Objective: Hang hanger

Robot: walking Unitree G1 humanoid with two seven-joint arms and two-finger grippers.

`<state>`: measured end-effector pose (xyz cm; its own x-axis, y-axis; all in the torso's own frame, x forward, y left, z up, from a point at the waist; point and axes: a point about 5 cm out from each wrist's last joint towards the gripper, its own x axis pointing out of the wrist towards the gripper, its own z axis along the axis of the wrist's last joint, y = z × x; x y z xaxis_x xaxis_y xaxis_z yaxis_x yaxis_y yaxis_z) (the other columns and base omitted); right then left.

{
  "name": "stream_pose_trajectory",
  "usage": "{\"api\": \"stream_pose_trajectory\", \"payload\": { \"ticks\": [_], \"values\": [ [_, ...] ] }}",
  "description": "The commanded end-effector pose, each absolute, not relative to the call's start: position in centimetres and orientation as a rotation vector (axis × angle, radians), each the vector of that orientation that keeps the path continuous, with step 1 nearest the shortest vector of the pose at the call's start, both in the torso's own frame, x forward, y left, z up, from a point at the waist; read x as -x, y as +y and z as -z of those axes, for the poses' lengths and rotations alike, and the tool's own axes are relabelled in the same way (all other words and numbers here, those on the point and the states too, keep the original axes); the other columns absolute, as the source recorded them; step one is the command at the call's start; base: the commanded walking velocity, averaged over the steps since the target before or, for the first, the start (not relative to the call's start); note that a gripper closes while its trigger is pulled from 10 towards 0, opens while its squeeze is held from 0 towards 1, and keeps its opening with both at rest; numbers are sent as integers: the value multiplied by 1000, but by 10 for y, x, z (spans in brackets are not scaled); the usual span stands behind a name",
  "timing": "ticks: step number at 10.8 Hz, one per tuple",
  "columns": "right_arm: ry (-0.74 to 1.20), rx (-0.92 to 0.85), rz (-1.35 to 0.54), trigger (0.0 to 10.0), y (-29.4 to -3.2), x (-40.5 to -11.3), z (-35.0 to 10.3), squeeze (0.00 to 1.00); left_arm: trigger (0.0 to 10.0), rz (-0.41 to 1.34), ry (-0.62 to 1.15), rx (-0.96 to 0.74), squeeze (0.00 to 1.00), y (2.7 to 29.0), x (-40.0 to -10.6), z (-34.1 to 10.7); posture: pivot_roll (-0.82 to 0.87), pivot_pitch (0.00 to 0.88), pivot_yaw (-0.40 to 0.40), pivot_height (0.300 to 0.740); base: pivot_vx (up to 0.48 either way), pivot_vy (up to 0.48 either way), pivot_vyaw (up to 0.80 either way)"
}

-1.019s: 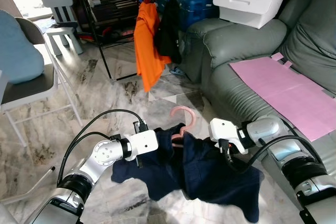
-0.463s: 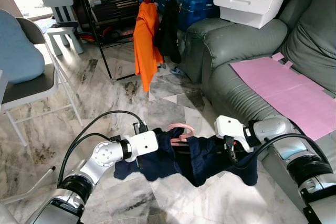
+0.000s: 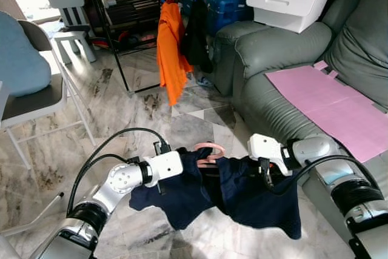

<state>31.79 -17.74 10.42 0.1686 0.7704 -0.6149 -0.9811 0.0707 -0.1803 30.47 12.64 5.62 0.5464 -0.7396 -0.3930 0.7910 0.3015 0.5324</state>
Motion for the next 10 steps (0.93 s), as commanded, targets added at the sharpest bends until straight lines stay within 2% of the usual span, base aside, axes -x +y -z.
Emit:
{"api": "stream_pose_trajectory", "payload": {
  "ticks": [1, 2, 3, 5, 9, 10],
  "values": [
    [409, 655, -1279, 0, -186, -324, -106, 0, 10000, 978, 13, -735, 102, 127, -313, -70, -207, 0, 60, 740, 0, 0, 0],
    [409, 668, -1262, 0, -186, -325, -105, 0, 10000, 974, 24, -692, 706, 127, -313, -70, -208, 0, 58, 740, 0, 0, 0],
    [415, 705, -1219, 0, -188, -327, -102, 0, 10000, 980, 29, -666, 1000, 127, -312, -69, -208, 0, 59, 740, 0, 0, 0],
    [404, 759, -1076, 0, -188, -333, -95, 0, 10000, 974, 35, -619, 1000, 138, -308, -70, -205, 0, 62, 740, 0, 0, 0],
    [411, 696, -922, 0, -181, -337, -82, 0, 10000, 1052, 81, -512, 1000, 146, -285, -60, -184, 0, 56, 740, 0, 0, 0],
    [392, 656, -802, 0, -182, -341, -81, 0, 10000, 929, 66, -452, 1000, 152, -285, -60, -185, 0, 56, 740, 0, 0, 0]
  ]
}}
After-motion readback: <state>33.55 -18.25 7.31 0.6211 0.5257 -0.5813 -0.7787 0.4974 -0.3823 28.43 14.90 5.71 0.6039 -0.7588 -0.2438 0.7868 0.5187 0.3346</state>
